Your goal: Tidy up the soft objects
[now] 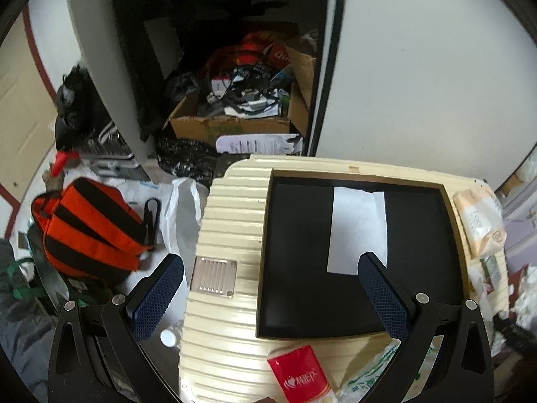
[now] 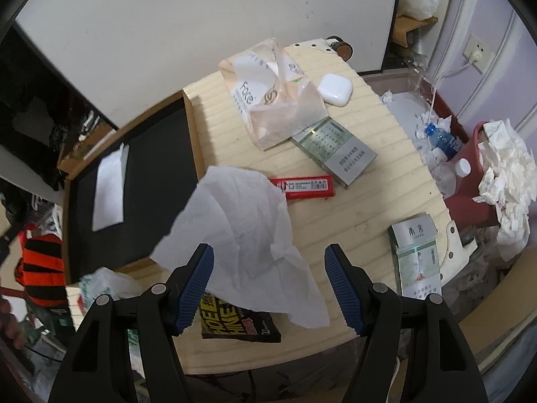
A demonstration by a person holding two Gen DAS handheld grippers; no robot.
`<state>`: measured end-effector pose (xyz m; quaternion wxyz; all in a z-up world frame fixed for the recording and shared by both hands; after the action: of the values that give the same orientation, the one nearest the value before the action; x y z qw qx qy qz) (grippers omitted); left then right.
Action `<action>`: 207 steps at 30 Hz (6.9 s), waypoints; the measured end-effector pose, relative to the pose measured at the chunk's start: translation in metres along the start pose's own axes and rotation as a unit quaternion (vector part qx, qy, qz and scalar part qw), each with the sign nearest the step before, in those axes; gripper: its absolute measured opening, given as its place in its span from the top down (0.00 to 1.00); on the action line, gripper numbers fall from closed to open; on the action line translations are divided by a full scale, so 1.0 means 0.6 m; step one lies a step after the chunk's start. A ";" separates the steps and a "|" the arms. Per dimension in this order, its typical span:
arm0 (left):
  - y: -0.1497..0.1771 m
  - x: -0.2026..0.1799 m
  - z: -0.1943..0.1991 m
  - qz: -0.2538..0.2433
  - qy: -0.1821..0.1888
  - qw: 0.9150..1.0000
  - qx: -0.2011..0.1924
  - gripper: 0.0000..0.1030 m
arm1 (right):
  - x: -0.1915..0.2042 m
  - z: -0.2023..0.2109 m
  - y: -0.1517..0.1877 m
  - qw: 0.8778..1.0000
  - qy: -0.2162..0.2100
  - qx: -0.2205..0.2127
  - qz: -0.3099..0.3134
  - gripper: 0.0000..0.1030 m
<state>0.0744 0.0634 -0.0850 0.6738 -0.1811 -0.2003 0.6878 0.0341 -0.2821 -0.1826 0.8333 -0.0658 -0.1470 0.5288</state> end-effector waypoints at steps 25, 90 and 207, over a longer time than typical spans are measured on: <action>-0.012 0.081 0.009 0.118 0.038 0.992 0.021 0.00 | 0.038 -0.041 0.001 0.999 0.024 0.026 -0.023 0.95; -0.001 0.056 -0.006 0.064 0.005 0.998 0.024 0.00 | 0.053 -0.052 0.065 0.998 -0.045 0.036 -0.016 0.39; 0.052 -0.020 -0.053 -0.032 -0.014 0.996 0.078 0.00 | -0.034 0.115 -0.057 0.987 -0.043 -0.154 -0.022 0.13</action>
<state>0.0645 0.0518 -0.1288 0.7043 -0.1123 -0.1613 0.6821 0.0338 -0.3187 -0.1116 0.8178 -0.1667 -0.2638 0.4835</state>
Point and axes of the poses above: each gripper's, at about its wrist camera, not at the fingertips, and z roughly against the way its jaws point, x to its left, y to its underside, the point moved 9 cm from there along -z, roughly the way its jaws point, and after that the axes turned 5 degrees about -z, right-handed, at the moved point
